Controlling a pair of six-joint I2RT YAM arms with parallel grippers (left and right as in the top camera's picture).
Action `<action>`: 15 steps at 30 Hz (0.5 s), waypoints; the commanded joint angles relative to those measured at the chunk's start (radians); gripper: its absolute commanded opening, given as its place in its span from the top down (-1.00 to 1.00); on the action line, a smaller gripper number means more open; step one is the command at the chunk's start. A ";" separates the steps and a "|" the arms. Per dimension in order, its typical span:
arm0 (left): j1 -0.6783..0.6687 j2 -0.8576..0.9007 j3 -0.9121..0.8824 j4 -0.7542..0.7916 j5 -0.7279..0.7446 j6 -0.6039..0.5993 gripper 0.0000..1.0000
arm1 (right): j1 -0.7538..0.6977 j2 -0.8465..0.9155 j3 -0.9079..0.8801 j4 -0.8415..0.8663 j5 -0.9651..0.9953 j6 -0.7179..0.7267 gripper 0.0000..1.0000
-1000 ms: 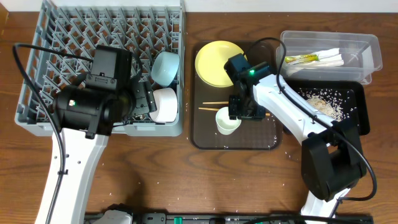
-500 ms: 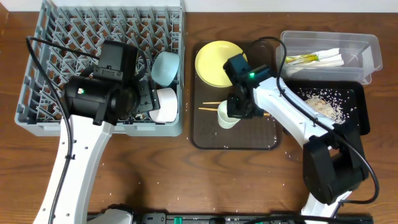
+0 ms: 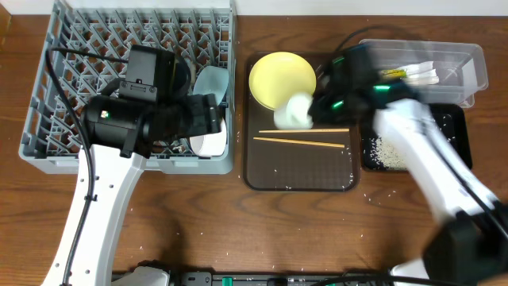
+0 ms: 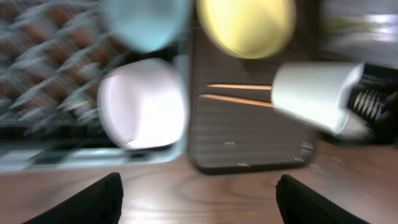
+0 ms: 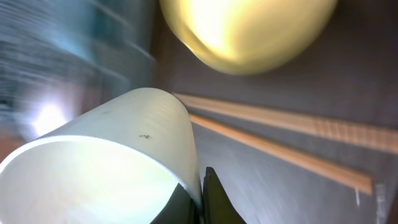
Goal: Sort waste into correct bins and load items into the dishwasher
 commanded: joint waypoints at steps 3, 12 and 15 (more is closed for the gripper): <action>0.005 0.015 -0.013 0.076 0.385 0.113 -0.72 | -0.095 -0.068 0.011 0.109 -0.518 -0.134 0.98; 0.005 0.064 -0.016 0.203 0.823 0.257 -0.84 | -0.105 -0.027 0.009 0.238 -0.783 -0.158 0.99; 0.006 0.085 -0.016 0.240 0.880 0.264 -0.85 | -0.111 -0.026 0.009 0.269 -0.831 -0.155 0.98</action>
